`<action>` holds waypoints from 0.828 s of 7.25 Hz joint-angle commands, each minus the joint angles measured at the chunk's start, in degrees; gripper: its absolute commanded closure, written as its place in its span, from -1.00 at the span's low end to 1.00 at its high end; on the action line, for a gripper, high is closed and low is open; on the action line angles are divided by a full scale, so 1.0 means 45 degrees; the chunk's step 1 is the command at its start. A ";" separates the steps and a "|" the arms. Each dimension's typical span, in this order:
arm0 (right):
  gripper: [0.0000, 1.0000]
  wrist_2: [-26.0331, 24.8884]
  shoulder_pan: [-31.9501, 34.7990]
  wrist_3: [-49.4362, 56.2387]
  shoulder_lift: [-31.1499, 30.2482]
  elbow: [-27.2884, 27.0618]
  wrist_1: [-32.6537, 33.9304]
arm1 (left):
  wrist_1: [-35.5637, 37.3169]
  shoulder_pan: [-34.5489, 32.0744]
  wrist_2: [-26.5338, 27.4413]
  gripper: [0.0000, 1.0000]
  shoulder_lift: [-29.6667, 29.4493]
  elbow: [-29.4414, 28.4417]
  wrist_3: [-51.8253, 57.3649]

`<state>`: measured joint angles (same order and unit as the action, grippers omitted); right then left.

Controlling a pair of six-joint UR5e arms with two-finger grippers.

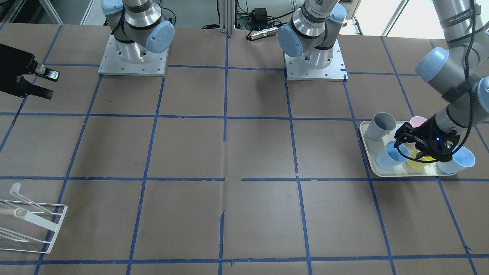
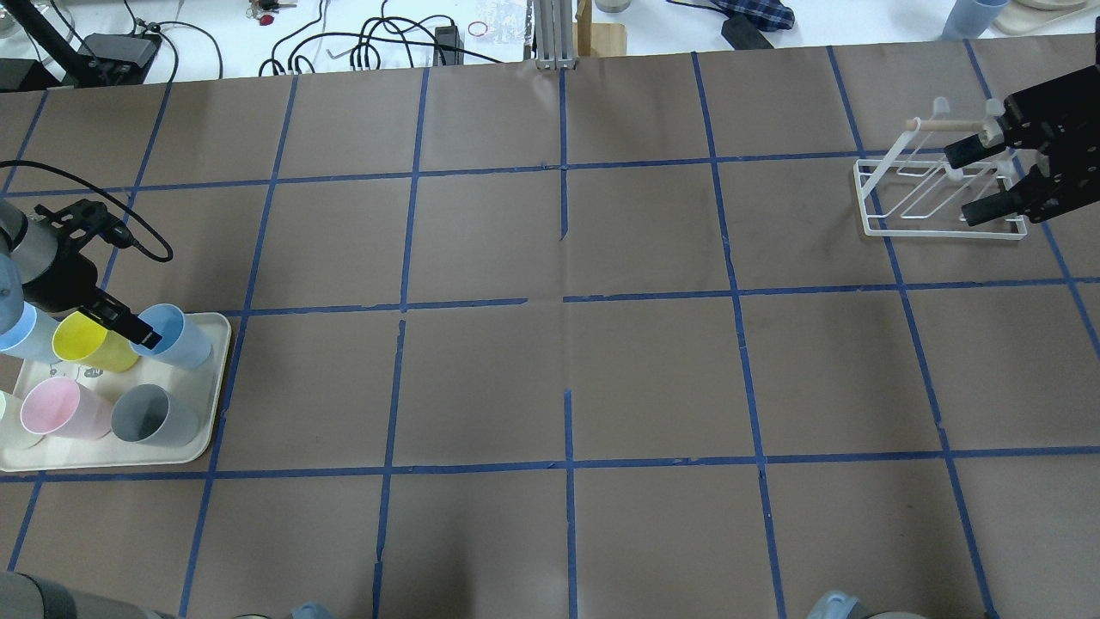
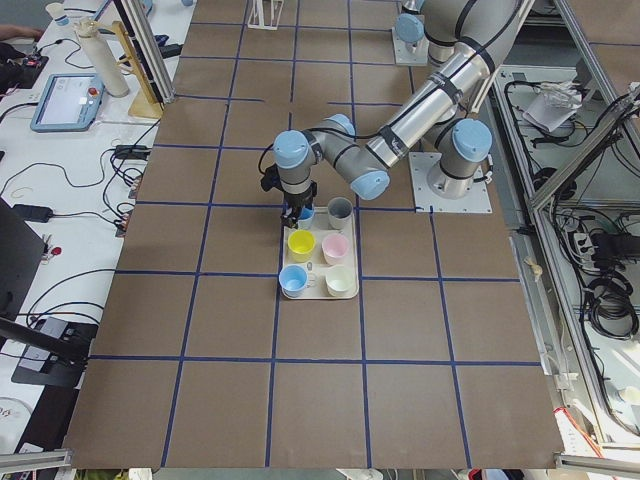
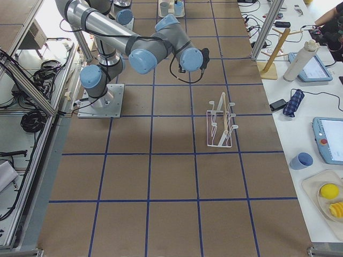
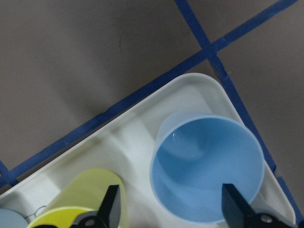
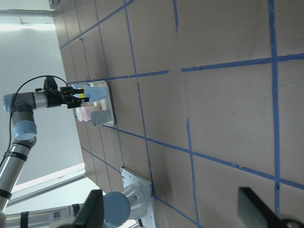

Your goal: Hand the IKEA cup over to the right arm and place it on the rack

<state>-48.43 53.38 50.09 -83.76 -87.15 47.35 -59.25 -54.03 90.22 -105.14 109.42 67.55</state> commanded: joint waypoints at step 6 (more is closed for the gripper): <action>-1.00 0.3784 0.2334 0.1838 0.0137 -0.0086 -0.2906 | 0.0219 0.0015 -0.0146 1.00 -0.0464 0.0001 -0.0011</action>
<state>-33.63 61.65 58.20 -83.20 -87.54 34.64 -58.20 -53.93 89.65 -107.21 109.42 67.75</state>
